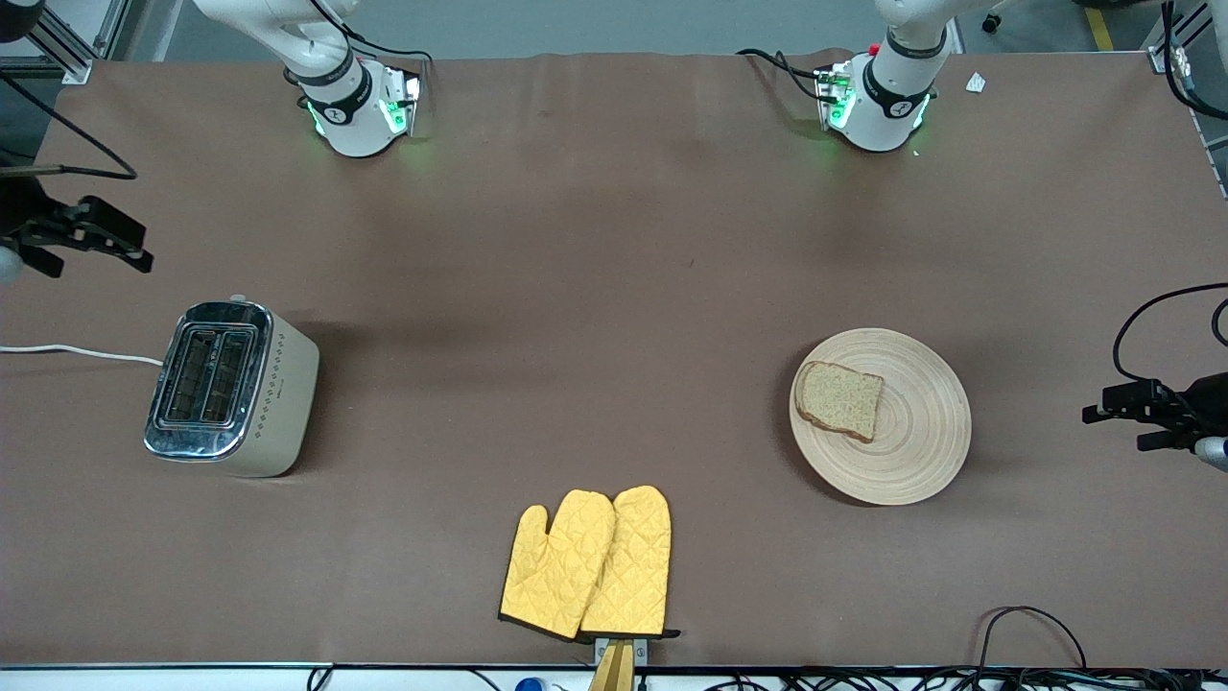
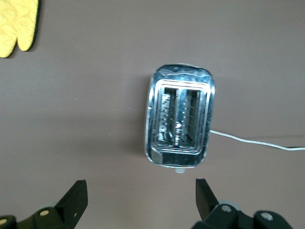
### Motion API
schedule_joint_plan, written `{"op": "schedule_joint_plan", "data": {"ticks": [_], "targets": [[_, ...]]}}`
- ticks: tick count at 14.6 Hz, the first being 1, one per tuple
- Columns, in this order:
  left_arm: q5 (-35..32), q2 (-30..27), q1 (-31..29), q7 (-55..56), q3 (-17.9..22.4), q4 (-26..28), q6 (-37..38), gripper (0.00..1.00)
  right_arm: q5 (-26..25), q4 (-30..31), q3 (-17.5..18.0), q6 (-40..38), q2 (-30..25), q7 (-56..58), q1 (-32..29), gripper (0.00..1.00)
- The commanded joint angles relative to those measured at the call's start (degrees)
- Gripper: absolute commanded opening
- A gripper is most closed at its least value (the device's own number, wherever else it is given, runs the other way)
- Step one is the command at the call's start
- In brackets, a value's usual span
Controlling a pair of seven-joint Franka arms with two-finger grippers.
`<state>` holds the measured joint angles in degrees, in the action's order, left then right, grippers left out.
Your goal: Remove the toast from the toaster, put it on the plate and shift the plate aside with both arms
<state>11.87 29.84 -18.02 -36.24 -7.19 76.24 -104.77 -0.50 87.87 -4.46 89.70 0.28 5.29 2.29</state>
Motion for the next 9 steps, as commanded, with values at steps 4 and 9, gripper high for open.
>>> {"op": "schedule_joint_plan", "data": {"ticks": [4, 9], "targets": [[-8.53, -10.84, 8.95, 22.14, 0.51, 1.36, 9.66, 1.0, -0.29, -0.51, 1.98, -0.49, -0.02, 1.92, -4.04, 1.0], [-9.93, -17.36, 13.09, 35.51, -0.37, 2.07, 13.7, 1.0, -0.47, -0.51, 14.2, -0.58, -0.02, 1.22, -16.51, 1.0]]}}
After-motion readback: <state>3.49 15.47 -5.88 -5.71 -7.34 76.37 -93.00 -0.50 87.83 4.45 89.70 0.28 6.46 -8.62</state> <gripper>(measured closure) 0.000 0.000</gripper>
